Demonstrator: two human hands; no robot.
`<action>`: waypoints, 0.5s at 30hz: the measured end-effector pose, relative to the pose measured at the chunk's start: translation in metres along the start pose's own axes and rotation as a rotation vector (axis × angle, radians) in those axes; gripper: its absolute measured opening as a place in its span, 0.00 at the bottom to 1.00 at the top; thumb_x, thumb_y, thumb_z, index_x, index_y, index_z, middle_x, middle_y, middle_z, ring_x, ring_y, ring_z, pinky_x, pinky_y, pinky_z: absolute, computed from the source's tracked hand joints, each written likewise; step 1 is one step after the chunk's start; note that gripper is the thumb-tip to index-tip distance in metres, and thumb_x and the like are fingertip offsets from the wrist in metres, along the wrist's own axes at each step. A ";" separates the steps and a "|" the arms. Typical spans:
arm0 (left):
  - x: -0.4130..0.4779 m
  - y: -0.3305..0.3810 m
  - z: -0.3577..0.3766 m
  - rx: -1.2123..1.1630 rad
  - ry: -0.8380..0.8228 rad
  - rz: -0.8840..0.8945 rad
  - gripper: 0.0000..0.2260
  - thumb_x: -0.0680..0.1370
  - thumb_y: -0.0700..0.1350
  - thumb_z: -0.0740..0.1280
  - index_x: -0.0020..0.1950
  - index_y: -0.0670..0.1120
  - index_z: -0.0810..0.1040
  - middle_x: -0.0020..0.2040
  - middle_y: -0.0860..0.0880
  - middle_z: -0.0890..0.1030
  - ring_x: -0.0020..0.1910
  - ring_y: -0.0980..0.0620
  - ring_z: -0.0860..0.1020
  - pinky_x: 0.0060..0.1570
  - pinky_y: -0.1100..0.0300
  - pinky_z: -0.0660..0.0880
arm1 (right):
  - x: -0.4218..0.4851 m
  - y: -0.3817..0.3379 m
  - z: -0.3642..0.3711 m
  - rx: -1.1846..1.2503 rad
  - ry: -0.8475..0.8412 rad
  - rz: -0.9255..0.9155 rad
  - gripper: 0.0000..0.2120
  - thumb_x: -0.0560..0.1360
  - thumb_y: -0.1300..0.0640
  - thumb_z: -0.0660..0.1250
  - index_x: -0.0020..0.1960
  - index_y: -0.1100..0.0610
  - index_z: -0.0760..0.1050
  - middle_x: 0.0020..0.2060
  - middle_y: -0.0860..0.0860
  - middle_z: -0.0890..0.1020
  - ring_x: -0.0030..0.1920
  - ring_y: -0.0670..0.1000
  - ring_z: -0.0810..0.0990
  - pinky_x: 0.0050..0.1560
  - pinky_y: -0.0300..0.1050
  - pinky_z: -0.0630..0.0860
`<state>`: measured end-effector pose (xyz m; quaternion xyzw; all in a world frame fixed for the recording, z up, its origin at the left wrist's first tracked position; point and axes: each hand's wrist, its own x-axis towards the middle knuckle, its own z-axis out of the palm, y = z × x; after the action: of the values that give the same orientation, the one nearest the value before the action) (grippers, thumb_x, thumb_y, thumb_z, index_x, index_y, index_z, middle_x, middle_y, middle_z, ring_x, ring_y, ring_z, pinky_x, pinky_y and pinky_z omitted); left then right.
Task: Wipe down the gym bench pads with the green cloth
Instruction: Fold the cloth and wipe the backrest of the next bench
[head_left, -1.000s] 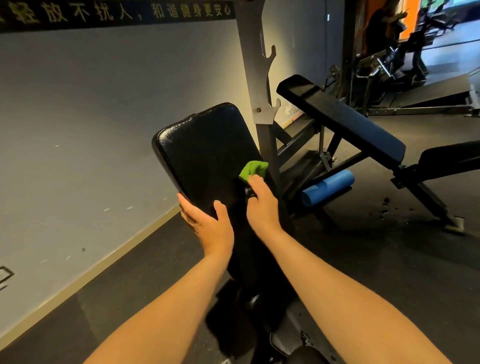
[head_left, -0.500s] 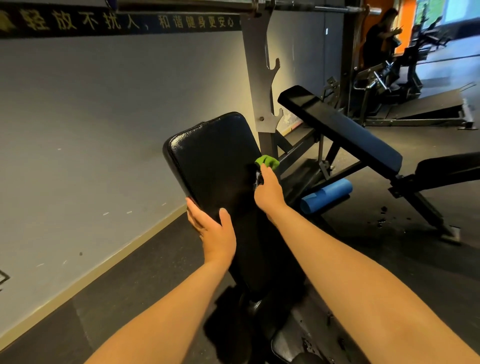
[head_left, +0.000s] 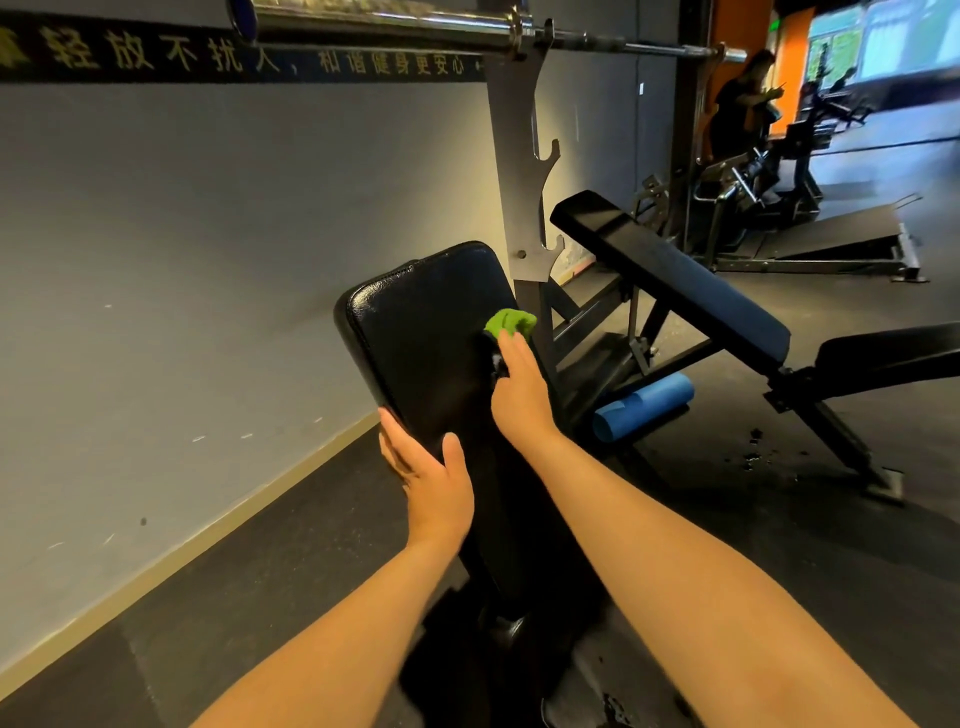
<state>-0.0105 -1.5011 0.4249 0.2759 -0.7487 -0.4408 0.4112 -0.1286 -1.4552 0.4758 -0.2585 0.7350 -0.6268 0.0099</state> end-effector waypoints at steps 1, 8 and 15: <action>0.000 -0.001 -0.001 0.001 -0.010 -0.007 0.36 0.85 0.47 0.60 0.81 0.53 0.35 0.81 0.53 0.37 0.80 0.53 0.45 0.70 0.60 0.48 | 0.001 0.007 -0.005 0.022 0.007 0.083 0.32 0.81 0.70 0.54 0.80 0.48 0.56 0.80 0.49 0.56 0.79 0.51 0.54 0.78 0.51 0.53; 0.007 -0.002 -0.010 -0.036 -0.094 -0.036 0.38 0.84 0.44 0.61 0.80 0.54 0.33 0.81 0.54 0.36 0.80 0.54 0.41 0.71 0.60 0.44 | -0.026 0.052 -0.021 0.037 -0.017 0.410 0.35 0.81 0.70 0.55 0.80 0.42 0.52 0.78 0.54 0.60 0.76 0.58 0.62 0.75 0.57 0.62; 0.007 0.001 -0.026 -0.104 -0.192 -0.103 0.39 0.84 0.43 0.63 0.80 0.57 0.35 0.82 0.54 0.39 0.81 0.49 0.48 0.76 0.51 0.51 | -0.073 0.027 0.007 0.016 -0.026 0.310 0.32 0.82 0.67 0.56 0.79 0.43 0.57 0.78 0.49 0.61 0.77 0.53 0.61 0.75 0.53 0.60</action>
<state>0.0085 -1.5179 0.4356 0.2490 -0.7456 -0.5239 0.3281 -0.0727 -1.4308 0.4265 -0.1500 0.7609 -0.6202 0.1178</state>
